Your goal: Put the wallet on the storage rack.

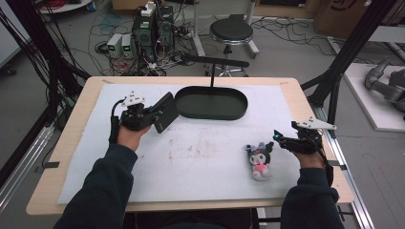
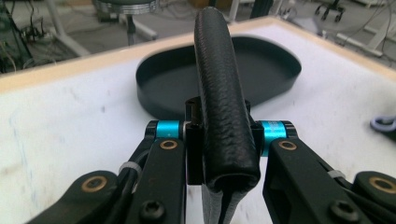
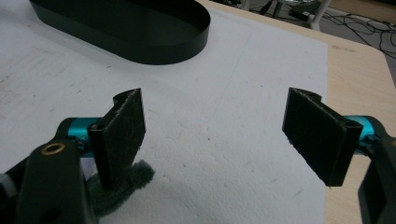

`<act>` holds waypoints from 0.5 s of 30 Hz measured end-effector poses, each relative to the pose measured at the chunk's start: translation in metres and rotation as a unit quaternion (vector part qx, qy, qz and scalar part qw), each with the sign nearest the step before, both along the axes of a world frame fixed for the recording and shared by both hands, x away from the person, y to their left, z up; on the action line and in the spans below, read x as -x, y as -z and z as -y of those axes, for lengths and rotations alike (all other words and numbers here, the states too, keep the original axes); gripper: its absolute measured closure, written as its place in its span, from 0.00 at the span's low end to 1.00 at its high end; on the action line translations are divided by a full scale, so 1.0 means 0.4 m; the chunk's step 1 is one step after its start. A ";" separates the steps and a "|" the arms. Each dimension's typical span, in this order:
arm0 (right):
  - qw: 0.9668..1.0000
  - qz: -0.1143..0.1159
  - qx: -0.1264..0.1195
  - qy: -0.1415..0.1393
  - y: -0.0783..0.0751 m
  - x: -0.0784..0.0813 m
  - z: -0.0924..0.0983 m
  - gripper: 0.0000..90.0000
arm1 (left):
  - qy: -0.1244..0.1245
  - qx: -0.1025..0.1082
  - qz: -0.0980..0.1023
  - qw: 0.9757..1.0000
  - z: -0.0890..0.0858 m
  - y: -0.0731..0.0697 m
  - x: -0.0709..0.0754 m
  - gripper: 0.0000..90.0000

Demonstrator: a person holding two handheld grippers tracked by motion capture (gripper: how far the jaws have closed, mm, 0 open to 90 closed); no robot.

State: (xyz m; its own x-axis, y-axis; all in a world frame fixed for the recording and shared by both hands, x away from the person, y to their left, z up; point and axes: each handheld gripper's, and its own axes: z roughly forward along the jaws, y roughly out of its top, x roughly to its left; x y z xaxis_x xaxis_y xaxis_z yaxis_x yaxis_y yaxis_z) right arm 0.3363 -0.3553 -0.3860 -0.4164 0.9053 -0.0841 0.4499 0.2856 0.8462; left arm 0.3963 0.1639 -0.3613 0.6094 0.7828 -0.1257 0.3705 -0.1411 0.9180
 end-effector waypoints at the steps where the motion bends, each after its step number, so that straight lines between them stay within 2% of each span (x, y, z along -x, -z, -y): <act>1: 1.000 0.000 -0.003 0.001 -0.001 0.000 0.001 0.24 | 0.005 -0.001 0.006 1.000 0.005 -0.007 -0.011 0.86; 3: 1.000 0.001 -0.006 0.002 -0.002 0.000 0.004 0.24 | 0.016 -0.002 0.024 1.000 0.016 -0.015 -0.035 0.85; 6: 1.000 0.002 -0.010 0.004 -0.002 0.001 0.008 0.24 | 0.020 -0.009 0.036 0.999 0.036 -0.025 -0.074 0.85; 10: 1.000 0.002 -0.015 0.008 -0.003 0.003 0.016 0.24 | 0.023 -0.013 0.038 0.999 0.066 -0.031 -0.123 0.85; 13: 1.000 0.003 -0.020 0.011 -0.002 0.005 0.024 0.24 | 0.027 -0.026 0.044 0.998 0.092 -0.028 -0.151 0.85; 15: 1.000 0.003 -0.022 0.012 -0.001 0.005 0.030 0.24 | 0.032 -0.036 0.041 0.998 0.109 -0.026 -0.170 0.85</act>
